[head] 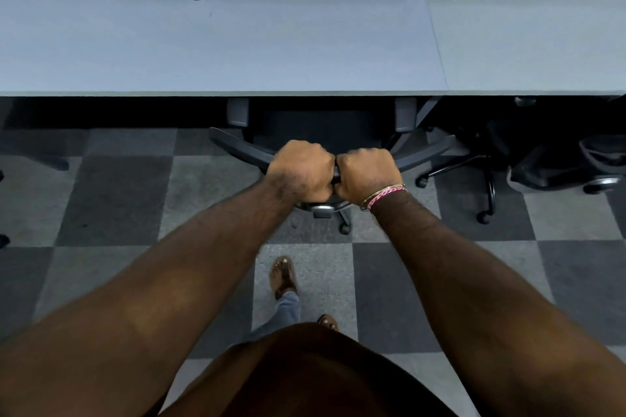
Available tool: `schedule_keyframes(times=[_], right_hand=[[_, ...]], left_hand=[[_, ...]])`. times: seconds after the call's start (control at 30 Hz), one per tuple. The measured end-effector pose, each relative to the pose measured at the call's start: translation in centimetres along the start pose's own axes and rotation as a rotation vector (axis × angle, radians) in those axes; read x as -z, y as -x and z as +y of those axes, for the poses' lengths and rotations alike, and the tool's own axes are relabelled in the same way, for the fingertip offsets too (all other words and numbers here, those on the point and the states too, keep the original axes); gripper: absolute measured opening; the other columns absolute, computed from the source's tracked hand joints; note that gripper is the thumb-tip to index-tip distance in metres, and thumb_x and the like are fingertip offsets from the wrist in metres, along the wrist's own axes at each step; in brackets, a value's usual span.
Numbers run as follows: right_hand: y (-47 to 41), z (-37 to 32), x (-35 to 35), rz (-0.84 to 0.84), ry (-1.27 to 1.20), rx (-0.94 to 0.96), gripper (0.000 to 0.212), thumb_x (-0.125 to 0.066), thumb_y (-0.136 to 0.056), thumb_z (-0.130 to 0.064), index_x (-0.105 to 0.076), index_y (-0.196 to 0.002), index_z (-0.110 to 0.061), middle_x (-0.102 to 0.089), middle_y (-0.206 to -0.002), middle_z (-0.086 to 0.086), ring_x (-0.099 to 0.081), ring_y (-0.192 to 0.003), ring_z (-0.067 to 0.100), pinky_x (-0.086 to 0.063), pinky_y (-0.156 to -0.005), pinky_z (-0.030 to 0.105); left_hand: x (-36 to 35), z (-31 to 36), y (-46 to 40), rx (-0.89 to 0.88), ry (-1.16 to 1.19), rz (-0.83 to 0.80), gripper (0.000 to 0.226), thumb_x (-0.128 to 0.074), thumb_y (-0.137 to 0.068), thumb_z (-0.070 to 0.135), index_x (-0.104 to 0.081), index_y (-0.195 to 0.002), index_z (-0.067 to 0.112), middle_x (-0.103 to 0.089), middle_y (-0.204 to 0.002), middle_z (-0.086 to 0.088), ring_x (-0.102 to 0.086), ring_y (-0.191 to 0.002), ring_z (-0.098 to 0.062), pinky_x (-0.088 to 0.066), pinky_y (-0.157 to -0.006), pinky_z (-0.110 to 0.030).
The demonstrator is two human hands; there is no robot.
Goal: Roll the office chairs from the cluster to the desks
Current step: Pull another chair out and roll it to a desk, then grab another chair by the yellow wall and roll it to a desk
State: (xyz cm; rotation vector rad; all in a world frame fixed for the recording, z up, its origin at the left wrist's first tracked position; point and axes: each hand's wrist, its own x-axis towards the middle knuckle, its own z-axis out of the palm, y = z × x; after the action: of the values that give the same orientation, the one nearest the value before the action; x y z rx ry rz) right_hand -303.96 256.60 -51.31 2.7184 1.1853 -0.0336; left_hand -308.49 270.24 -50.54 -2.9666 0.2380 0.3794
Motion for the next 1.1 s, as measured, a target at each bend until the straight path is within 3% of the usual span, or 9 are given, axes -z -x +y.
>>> schedule_keyframes(times=[0.17,0.27,0.4,0.7,0.87,1.1], right_hand=[[-5.2,3.5,0.3,0.001,-0.03,0.012,0.022,-0.063,-0.078,-0.042,-0.067,-0.083,-0.021,-0.07,-0.082,0.001,-0.068,-0.076,0.028,-0.037,-0.058,0.03],[-7.0,6.1,0.2,0.004,-0.031,0.035,0.024,-0.06,-0.077,-0.045,-0.064,-0.079,-0.021,-0.068,-0.079,0.0,-0.067,-0.073,0.027,-0.041,-0.057,0.031],[-7.7,7.5,-0.6,0.008,-0.049,0.055,0.023,-0.058,-0.077,-0.045,-0.059,-0.074,-0.022,-0.066,-0.074,-0.002,-0.065,-0.069,0.024,-0.047,-0.057,0.032],[-7.9,8.1,-0.9,0.051,-0.034,0.12,0.024,-0.062,-0.077,-0.046,-0.064,-0.081,-0.022,-0.068,-0.079,-0.001,-0.066,-0.072,0.024,-0.037,-0.056,0.031],[-6.9,7.7,-0.6,0.044,-0.1,0.132,0.033,-0.062,-0.08,-0.052,-0.064,-0.089,-0.021,-0.068,-0.086,0.001,-0.066,-0.079,0.026,-0.043,-0.061,0.033],[-5.7,5.6,1.6,0.117,-0.221,0.164,0.036,-0.064,-0.075,-0.044,-0.061,-0.095,-0.015,-0.068,-0.092,0.006,-0.066,-0.084,0.031,-0.046,-0.064,0.034]], left_hand=[[1.8,-2.6,-5.4,0.001,0.028,0.001,0.022,-0.055,-0.085,0.041,-0.055,-0.07,0.024,-0.054,-0.062,0.005,-0.05,-0.052,-0.017,-0.044,-0.055,-0.031],[2.6,-2.7,-7.8,-0.008,0.035,-0.003,0.019,-0.056,-0.086,0.04,-0.061,-0.078,0.024,-0.057,-0.065,0.004,-0.055,-0.057,-0.018,-0.045,-0.055,-0.032],[2.6,-2.5,-9.1,-0.031,0.017,-0.017,0.026,-0.056,-0.091,0.044,-0.057,-0.073,0.024,-0.057,-0.064,0.006,-0.055,-0.054,-0.015,-0.044,-0.051,-0.03],[3.4,-2.1,-9.5,0.023,0.034,-0.067,0.025,-0.058,-0.085,0.045,-0.051,-0.071,0.026,-0.055,-0.064,0.006,-0.053,-0.055,-0.016,-0.046,-0.055,-0.03],[3.7,-1.1,-8.2,0.125,0.103,-0.082,0.023,-0.062,-0.082,0.046,-0.064,-0.087,0.024,-0.066,-0.077,0.004,-0.063,-0.068,-0.02,-0.06,-0.068,-0.037],[5.0,-0.4,-3.9,0.32,0.153,0.067,0.023,-0.061,-0.083,0.036,-0.066,-0.102,0.024,-0.071,-0.099,0.002,-0.07,-0.09,-0.023,-0.057,-0.073,-0.036]])
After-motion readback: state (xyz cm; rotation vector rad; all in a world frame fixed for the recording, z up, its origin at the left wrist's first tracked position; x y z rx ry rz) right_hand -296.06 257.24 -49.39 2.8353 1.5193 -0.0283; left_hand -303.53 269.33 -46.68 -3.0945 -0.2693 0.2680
